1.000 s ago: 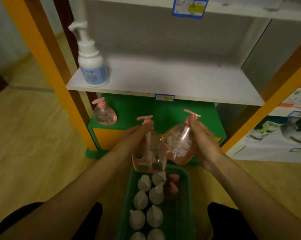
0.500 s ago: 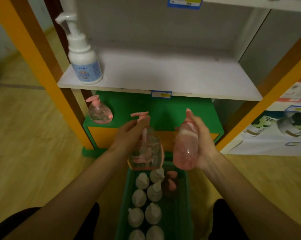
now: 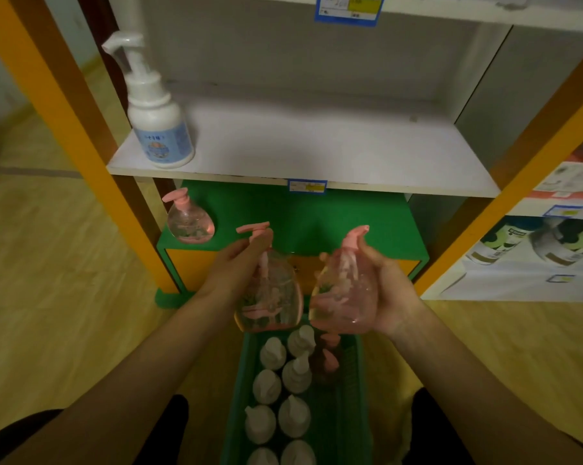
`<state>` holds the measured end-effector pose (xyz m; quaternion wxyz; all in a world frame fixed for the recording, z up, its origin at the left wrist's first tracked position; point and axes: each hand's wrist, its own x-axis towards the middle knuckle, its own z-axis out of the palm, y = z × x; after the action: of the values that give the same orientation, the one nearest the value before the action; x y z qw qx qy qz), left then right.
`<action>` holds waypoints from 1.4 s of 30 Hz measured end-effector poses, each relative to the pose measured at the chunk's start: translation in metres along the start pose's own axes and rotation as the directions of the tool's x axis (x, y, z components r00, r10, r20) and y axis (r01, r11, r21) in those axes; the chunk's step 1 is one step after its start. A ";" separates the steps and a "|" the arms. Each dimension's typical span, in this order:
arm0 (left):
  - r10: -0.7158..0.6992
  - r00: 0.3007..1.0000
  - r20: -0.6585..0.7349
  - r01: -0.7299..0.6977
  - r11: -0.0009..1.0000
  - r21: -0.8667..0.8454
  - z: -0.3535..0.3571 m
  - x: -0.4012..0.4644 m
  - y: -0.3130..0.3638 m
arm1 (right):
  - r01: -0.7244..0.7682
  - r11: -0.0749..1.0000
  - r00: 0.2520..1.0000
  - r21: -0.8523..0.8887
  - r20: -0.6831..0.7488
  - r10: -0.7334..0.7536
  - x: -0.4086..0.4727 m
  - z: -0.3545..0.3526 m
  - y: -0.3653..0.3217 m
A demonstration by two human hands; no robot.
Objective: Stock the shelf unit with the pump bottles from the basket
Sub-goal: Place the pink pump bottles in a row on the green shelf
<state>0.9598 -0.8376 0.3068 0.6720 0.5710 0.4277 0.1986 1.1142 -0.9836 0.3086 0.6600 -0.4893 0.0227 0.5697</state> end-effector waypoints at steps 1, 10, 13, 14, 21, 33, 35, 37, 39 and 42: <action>0.002 1.000 -0.003 -0.002 1.000 -0.001 -0.001 0.001 -0.001 | -0.018 1.000 1.000 -0.022 -0.004 0.017 0.000 0.000 0.002; -0.018 0.999 -0.030 0.017 0.999 -0.036 -0.013 0.006 -0.006 | 0.016 0.993 0.987 -0.115 0.160 0.002 0.000 0.010 0.009; -0.027 0.998 -0.055 0.024 0.998 -0.050 -0.019 0.006 -0.006 | 0.012 0.994 0.988 -0.104 0.151 0.003 0.006 0.017 0.014; -0.026 0.997 -0.069 0.022 0.998 -0.059 -0.022 0.006 -0.006 | 0.010 0.993 0.993 -0.115 0.121 0.004 0.009 0.019 0.016; -0.017 0.985 -0.173 -0.010 0.988 -0.155 -0.051 0.003 -0.008 | 0.055 0.970 0.990 -0.238 -0.114 -0.084 0.029 0.042 0.027; -0.088 0.955 -0.284 0.028 0.977 -0.210 -0.092 0.005 -0.006 | 0.319 0.834 0.895 -0.451 -0.146 -0.421 0.105 0.107 0.052; -0.095 0.954 -0.286 0.032 0.976 -0.217 -0.097 0.008 -0.004 | 0.349 0.796 0.884 -0.495 -0.108 -0.455 0.121 0.116 0.055; -0.086 0.953 -0.289 0.026 0.978 -0.207 -0.102 0.010 -0.003 | 0.373 0.764 0.875 -0.526 -0.075 -0.479 0.135 0.124 0.054; -0.082 0.949 -0.303 0.021 0.980 -0.199 -0.106 0.012 -0.002 | 0.386 0.738 0.867 -0.553 -0.055 -0.495 0.150 0.129 0.052; -0.109 0.941 -0.322 0.040 0.976 -0.214 -0.108 0.015 -0.003 | 0.395 0.692 0.853 -0.604 -0.038 -0.520 0.168 0.137 0.047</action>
<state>0.8813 -0.7621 0.3010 0.6525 0.4408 0.5332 0.3091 1.0645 -0.7750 0.2520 0.5954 -0.7114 -0.2054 0.3117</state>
